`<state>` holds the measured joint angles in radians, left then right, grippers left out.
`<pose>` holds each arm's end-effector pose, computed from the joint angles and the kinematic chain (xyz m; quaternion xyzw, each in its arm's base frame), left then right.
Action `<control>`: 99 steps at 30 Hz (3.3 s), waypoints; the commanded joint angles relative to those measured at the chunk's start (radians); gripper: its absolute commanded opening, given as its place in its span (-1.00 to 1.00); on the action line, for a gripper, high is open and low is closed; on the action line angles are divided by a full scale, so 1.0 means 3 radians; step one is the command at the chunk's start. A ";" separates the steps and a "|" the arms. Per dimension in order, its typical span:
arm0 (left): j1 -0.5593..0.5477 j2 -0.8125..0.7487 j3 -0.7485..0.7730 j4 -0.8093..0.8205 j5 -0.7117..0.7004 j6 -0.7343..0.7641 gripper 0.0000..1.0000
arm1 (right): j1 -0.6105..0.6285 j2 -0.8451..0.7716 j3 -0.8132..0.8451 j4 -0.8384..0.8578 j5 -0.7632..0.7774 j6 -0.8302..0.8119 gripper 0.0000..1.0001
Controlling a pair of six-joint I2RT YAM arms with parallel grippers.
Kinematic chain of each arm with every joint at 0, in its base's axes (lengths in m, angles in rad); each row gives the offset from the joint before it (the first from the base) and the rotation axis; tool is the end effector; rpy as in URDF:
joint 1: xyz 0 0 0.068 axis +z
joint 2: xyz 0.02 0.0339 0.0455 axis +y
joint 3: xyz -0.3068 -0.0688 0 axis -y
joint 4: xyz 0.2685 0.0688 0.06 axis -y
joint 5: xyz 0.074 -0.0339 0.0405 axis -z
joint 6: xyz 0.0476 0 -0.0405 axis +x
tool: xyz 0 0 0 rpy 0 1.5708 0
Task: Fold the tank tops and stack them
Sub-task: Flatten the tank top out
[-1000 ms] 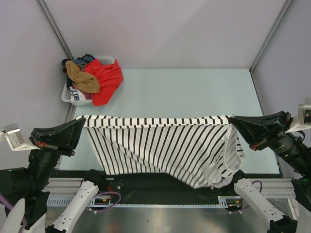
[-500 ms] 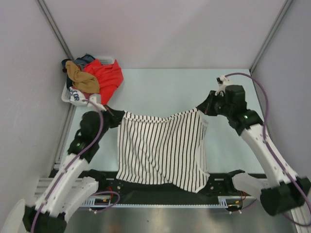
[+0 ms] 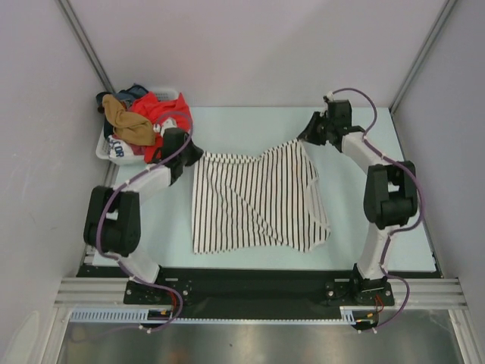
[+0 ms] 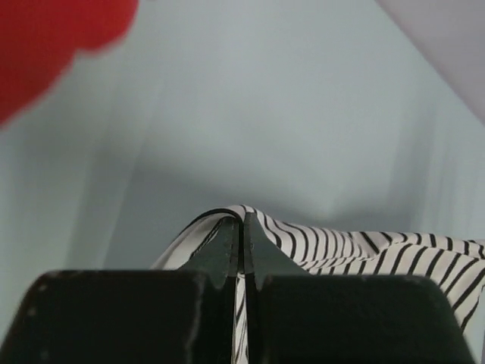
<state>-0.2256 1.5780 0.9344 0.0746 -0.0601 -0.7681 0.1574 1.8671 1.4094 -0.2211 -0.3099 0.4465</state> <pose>0.3665 -0.0812 0.2417 -0.2488 0.8408 -0.2056 0.4345 0.4618 0.0880 0.2672 0.0625 0.8917 0.2597 0.3655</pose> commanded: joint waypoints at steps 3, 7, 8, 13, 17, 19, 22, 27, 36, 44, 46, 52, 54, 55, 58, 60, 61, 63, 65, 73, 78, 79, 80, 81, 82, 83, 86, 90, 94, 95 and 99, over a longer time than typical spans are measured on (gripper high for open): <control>0.0414 0.0895 0.1097 0.0105 0.0634 -0.0027 -0.19 | -0.0115 0.0745 0.1175 0.0206 -0.0067 0.0158 0.37; 0.0491 0.0929 0.1218 -0.0070 0.0819 0.0070 0.99 | -0.0115 0.0588 0.0816 0.0209 0.0015 0.0102 0.47; 0.0476 0.0831 0.1130 -0.0049 0.0773 0.0176 1.00 | -0.0126 0.0364 0.0607 0.0286 0.0046 0.0107 0.47; 0.0282 0.0101 0.0629 -0.0223 0.0579 0.0479 1.00 | -0.0192 -0.0190 -0.0406 0.0548 0.0179 0.0097 0.33; 0.0042 -0.0468 0.0174 -0.0442 0.0380 0.0673 0.99 | -0.0197 -0.0246 -0.0581 0.0384 0.0531 0.0020 0.26; -0.0101 -0.0850 -0.0152 -0.0504 0.0272 0.0714 0.99 | -0.0197 -0.0175 -0.0577 0.0292 0.0695 -0.0021 0.29; -0.0189 -0.1356 -0.0607 -0.0571 0.0231 0.0720 0.99 | -0.0197 -0.0103 -0.0556 0.0210 0.0864 -0.0021 0.33; -0.0194 -0.1966 -0.1125 -0.0729 0.0313 0.0689 0.97 | -0.0208 -0.0032 -0.0602 0.0271 0.0931 0.0035 0.34; -0.0194 -0.2141 -0.1458 -0.1117 0.0277 0.0546 0.72 | -0.0208 0.0178 -0.0582 0.0368 0.0961 0.0051 0.26; -0.0189 -0.1931 -0.1734 -0.1113 0.0175 0.0244 0.57 | -0.0213 0.0444 -0.0464 0.0435 0.0941 0.0143 0.03; -0.0194 -0.1835 -0.1805 -0.1021 0.0262 0.0229 0.46 | -0.0213 0.0469 -0.0454 0.0466 0.0962 0.0158 -0.11; -0.0204 -0.1732 -0.2066 -0.0740 0.0379 0.0208 -0.42 | -0.0202 0.0536 -0.0296 0.0410 0.1028 0.0087 -0.83; -0.0204 -0.1732 -0.2112 -0.0663 0.0425 0.0208 -0.85 | -0.0187 0.0561 -0.0224 0.0323 0.1273 0.0036 -1.00; -0.0199 -0.1722 -0.2123 -0.0648 0.0410 0.0208 -0.99 | -0.0121 0.0572 -0.0077 0.0232 0.1451 0.0000 -1.00; -0.0199 -0.1793 -0.2072 -0.0729 0.0303 0.0208 -0.99 | 0.0032 0.0628 0.0331 -0.0137 0.2340 -0.0255 -1.00; -0.0199 -0.1925 -0.2036 -0.0826 0.0211 0.0203 -0.99 | 0.0201 0.0638 0.0527 -0.0310 0.2969 -0.0439 -1.00; -0.0194 -0.1977 -0.2021 -0.0887 0.0089 0.0198 -0.99 | 0.0313 0.0623 0.0634 -0.0281 0.3244 -0.0516 -1.00; -0.0189 -0.2125 -0.2005 -0.0944 0.0022 0.0178 -0.99 | 0.0411 0.0582 0.0661 -0.0195 0.3395 -0.0685 -0.09; -0.0194 -0.2176 -0.1990 -0.0980 -0.0019 0.0162 -0.99 | 0.0493 0.0551 0.0686 -0.0198 0.3533 -0.0783 0.89; -0.0148 -0.2248 -0.1974 -0.1108 -0.0168 0.0106 -1.00 | 0.0161 -0.0291 -0.0529 0.0005 0.2220 -0.0174 0.84; 0.0082 -0.2416 -0.1974 -0.1149 -0.0143 0.0085 -0.99 | 0.0130 -0.1186 -0.1266 0.0001 0.1750 -0.0041 0.72; 0.0113 -0.2437 -0.1969 -0.1159 -0.0142 0.0086 -0.99 | 0.0130 -0.1334 -0.1464 -0.0020 0.1678 -0.0016 0.72; 0.0138 -0.2458 -0.1964 -0.1154 -0.0147 0.0080 -0.99 | 0.0140 -0.1467 -0.1588 -0.0030 0.1541 -0.0006 0.70; 0.0149 -0.2493 -0.1964 -0.1144 -0.0158 0.0085 -0.99 | 0.0155 -0.1752 -0.1695 -0.0035 0.1474 0.0035 0.68; 0.0149 -0.2499 -0.1959 -0.1143 -0.0163 0.0080 -0.99 | 0.0176 -0.1881 -0.1919 -0.0055 0.1341 0.0071 0.69; 0.0154 -0.2499 -0.1954 -0.1143 -0.0153 0.0080 -0.99 | 0.0181 -0.2004 -0.2028 -0.0091 0.1259 0.0127 0.71; 0.0159 -0.2458 -0.1990 -0.1047 -0.0086 0.0070 -0.99 | 0.0186 -0.2490 -0.2436 -0.0117 0.0912 0.0520 0.99; 0.0159 -0.2381 -0.2051 -0.0929 -0.0030 0.0060 -0.99 | 0.0329 -0.3077 -0.2872 0.0046 0.0757 0.1072 1.00; 0.0159 -0.2407 -0.2072 -0.0929 -0.0035 0.0080 -0.99 | 0.0676 -0.3192 -0.2990 0.0077 0.0991 0.1507 0.99; 0.0159 -0.2432 -0.2072 -0.0929 -0.0040 0.0091 -0.99 | 0.0748 -0.3171 -0.2990 0.0082 0.1028 0.1543 0.99; 0.0159 -0.2463 -0.2072 -0.0939 -0.0040 0.0126 -0.99 | 0.1045 -0.3044 -0.3041 0.0143 0.1294 0.1625 0.99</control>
<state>-0.1871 0.8566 0.3206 -0.2455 -0.0753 -0.7334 0.4328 0.9367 0.5079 -0.2337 0.0147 0.8566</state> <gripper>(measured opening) 0.006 0.995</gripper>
